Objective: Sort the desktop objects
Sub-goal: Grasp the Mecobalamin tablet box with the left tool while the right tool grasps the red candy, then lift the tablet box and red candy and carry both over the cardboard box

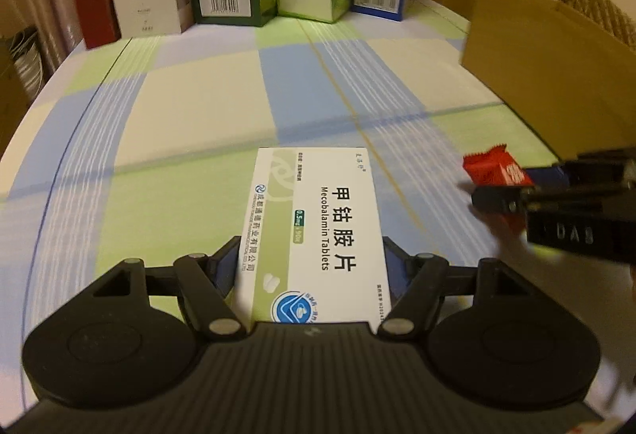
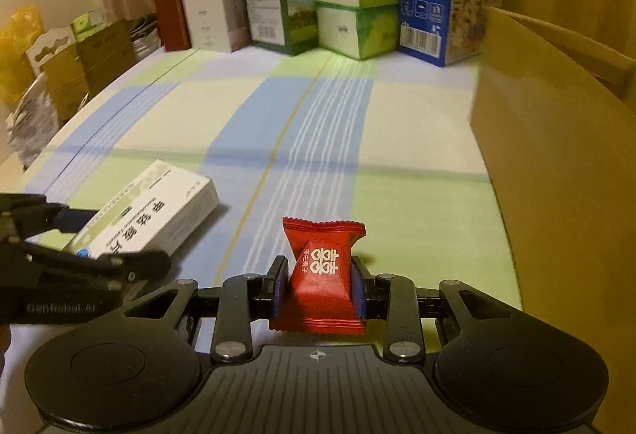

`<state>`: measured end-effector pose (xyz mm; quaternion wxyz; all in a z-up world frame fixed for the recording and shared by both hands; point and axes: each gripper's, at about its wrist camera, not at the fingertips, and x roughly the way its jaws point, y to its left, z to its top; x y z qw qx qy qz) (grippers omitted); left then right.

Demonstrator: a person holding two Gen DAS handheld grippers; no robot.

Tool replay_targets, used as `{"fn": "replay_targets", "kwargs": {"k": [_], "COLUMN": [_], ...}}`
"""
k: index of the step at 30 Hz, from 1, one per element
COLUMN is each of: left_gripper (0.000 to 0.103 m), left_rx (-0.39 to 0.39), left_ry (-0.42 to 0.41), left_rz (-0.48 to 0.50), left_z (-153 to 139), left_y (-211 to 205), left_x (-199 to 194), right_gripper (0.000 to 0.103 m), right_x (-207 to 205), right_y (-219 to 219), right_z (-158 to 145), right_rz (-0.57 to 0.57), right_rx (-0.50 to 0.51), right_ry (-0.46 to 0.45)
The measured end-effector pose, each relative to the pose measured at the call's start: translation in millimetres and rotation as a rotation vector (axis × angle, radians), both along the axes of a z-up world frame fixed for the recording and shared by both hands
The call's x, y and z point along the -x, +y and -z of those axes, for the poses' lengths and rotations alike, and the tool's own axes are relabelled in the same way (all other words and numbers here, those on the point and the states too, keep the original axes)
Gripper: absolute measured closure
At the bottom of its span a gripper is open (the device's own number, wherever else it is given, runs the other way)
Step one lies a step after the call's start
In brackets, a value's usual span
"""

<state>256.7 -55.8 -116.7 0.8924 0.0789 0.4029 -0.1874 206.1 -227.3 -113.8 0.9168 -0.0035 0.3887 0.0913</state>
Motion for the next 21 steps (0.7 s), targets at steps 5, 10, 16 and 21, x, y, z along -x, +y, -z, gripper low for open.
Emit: {"fn": "replay_targets", "kwargs": {"k": [5,10,16,21], "left_gripper": [0.036,0.035,0.035,0.031], "left_rx": [-0.017,-0.023,-0.025,-0.015], "left_ry": [-0.002,-0.016,-0.018,-0.042], "left_rz": [-0.034,-0.059,-0.054,-0.05], "left_z": [-2,-4,-4,-6], "left_y": [-3,-3,-1,-1], "left_x": [65,105,112,109], "right_gripper": [0.074,0.074,0.073,0.057], "right_x": [62,104,116,117], "right_y": [-4,-4,-10,-15], "right_z": [-2,2,8,11], "right_rz": [0.0,-0.023,-0.044,-0.034], "right_rx": [0.013,0.061,0.062,0.059], "right_ry": [0.003,-0.02,-0.044,-0.068]}}
